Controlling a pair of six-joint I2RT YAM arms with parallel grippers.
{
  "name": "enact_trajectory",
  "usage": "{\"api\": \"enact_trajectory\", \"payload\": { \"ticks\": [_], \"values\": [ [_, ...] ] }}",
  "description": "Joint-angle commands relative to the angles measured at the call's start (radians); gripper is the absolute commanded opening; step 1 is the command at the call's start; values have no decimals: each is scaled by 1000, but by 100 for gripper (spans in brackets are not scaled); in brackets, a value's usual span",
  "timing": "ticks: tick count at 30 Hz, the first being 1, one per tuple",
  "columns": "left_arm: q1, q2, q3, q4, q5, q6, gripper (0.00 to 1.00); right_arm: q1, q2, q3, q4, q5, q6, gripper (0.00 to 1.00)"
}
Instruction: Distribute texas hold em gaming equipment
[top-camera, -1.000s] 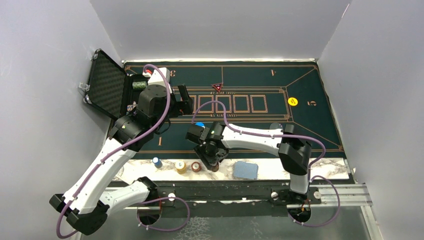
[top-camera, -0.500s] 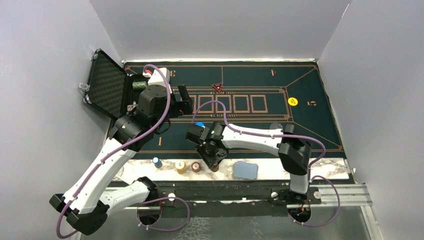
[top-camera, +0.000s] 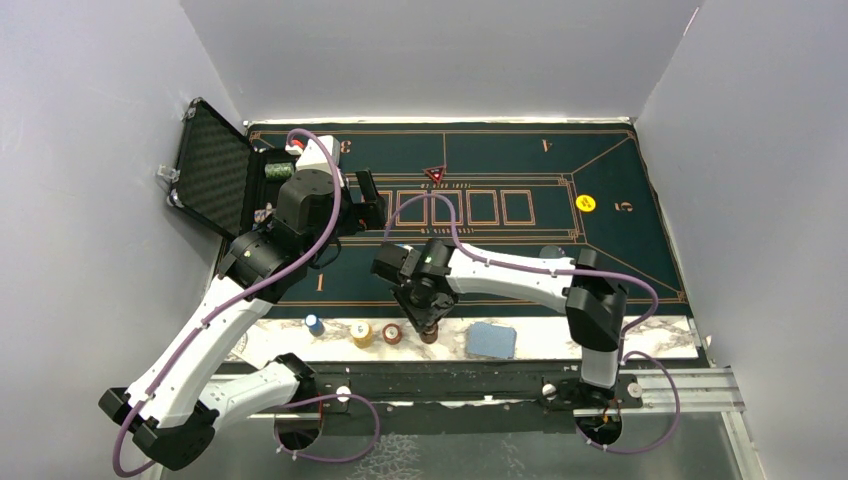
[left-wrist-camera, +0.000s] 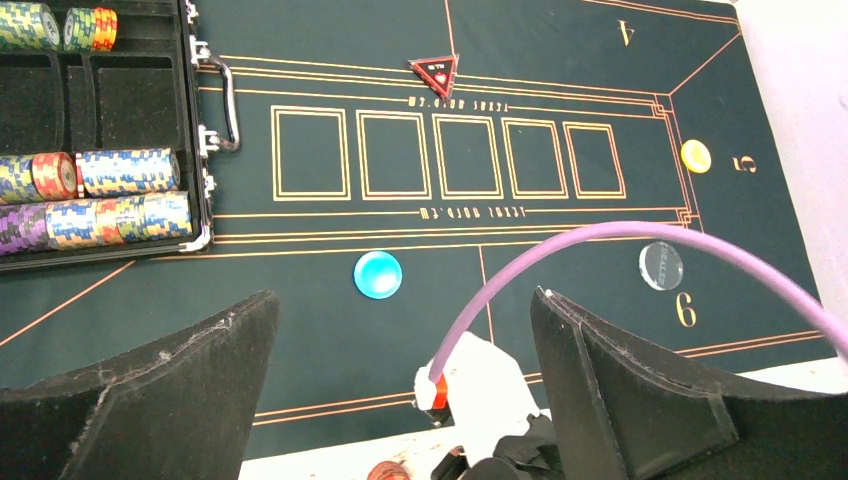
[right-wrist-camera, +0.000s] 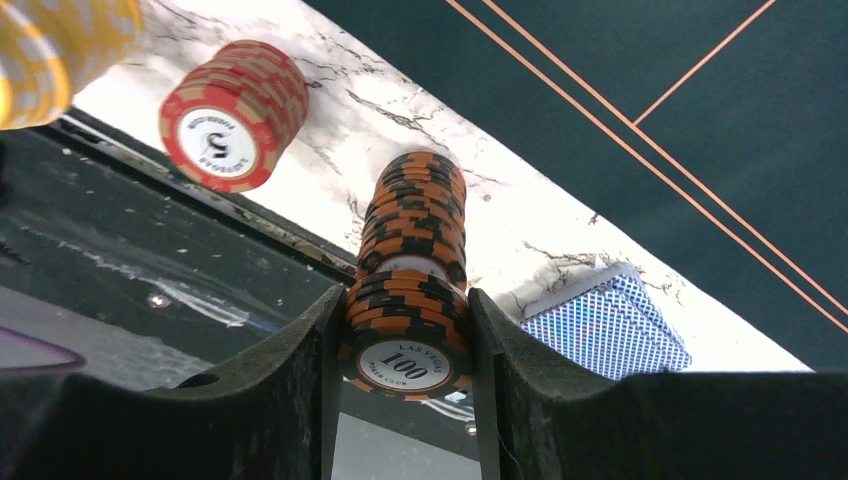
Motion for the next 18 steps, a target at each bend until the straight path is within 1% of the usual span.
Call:
{"api": "enact_trajectory", "payload": {
  "ticks": [1,4,7,11,15,18],
  "values": [
    [-5,-2,2,6,-27,5,99,6,-80,77,-63,51,27,31],
    [-5,5,4,12,-32,10,99,-10,-94,90,-84,62,23,31],
    [-5,16,10,15,-36,17,99,-74,-120,49,-66,73,-7,31],
    [-5,34,28,14,-38,29,99,-229,-170,-47,-16,74,-78,31],
    [-4,49,40,14,-46,33,99,-414,-222,-156,78,46,-165,31],
    [-4,67,51,12,-45,33,99,-531,-225,-237,138,36,-230,31]
  ]
}}
